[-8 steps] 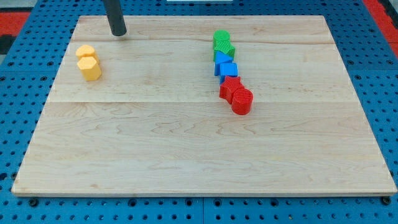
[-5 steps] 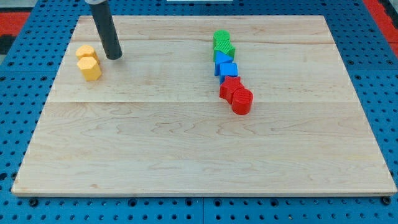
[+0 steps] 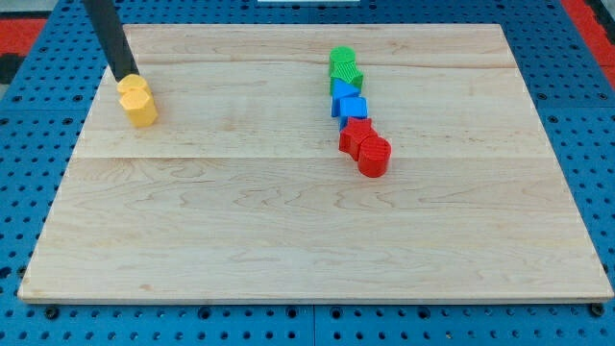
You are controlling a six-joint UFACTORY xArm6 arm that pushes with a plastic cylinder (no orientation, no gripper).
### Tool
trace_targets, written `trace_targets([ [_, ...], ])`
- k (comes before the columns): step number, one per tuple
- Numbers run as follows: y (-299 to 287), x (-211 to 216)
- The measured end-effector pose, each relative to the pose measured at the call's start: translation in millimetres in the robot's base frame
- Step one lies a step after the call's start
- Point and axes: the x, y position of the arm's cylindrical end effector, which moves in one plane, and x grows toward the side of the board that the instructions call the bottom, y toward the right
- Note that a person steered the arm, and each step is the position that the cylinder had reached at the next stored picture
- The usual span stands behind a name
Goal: Push yellow blocks below red blocks
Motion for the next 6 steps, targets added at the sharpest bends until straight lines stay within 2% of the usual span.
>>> trace_targets([
  [2,36,52],
  [3,24,79],
  [5,39,127],
  [6,14,132],
])
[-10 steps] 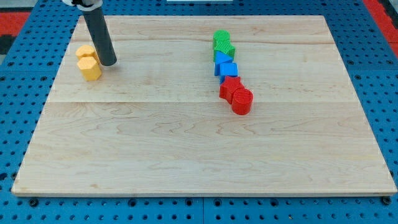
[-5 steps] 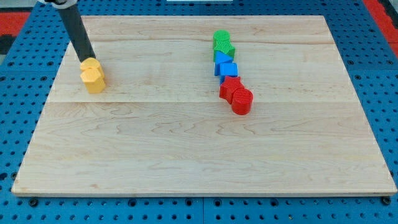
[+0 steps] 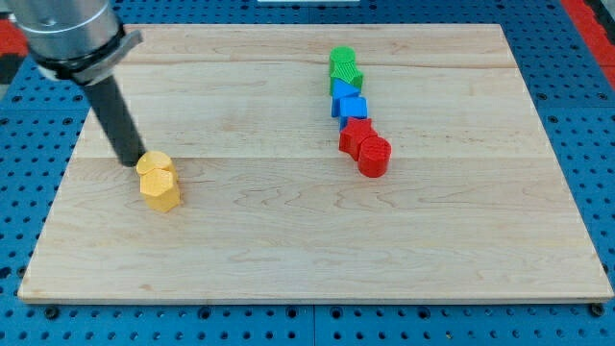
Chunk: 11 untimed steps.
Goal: Push yellow blocks below red blocks
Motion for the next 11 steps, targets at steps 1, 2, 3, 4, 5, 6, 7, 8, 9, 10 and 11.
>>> trace_targets([
  [1,13,22],
  [2,64,4],
  [3,119,-14],
  [4,149,-14],
  [5,194,15],
  [6,208,35],
  [7,238,37],
  [8,283,37],
  [9,253,72],
  [10,277,110],
  [11,218,115],
])
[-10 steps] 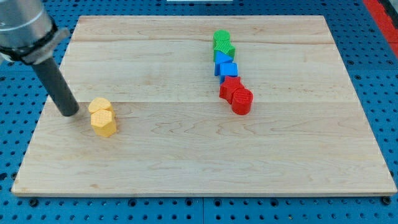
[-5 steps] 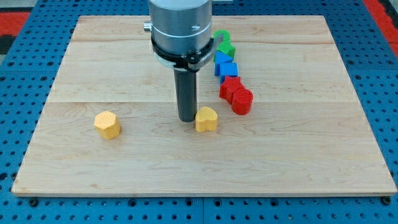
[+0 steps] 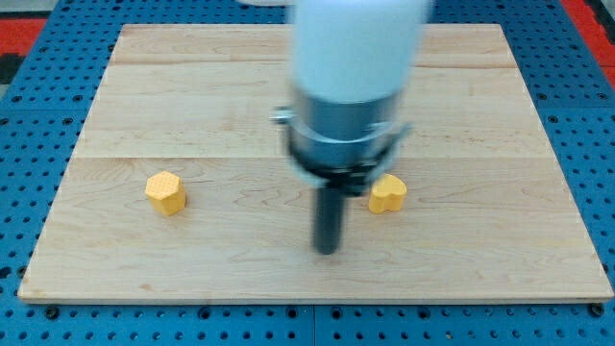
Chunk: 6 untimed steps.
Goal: Push yellow blocks below red blocks
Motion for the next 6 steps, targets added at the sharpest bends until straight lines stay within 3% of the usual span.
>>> trace_targets([
  [1,-110,11],
  [2,-199,-28],
  [3,-206,-93],
  [4,-127,-90],
  [6,-208,-56],
])
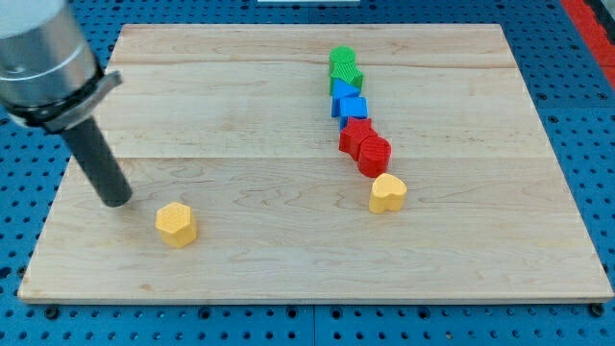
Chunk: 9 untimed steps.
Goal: Push yellow blocks below red blocks
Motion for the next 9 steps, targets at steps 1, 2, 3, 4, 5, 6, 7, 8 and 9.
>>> trace_targets([
  [1,49,12],
  [2,54,24],
  [3,41,40],
  [4,66,34],
  [5,148,22],
  [6,207,22],
  [7,159,24],
  [8,161,40],
  [9,165,60],
])
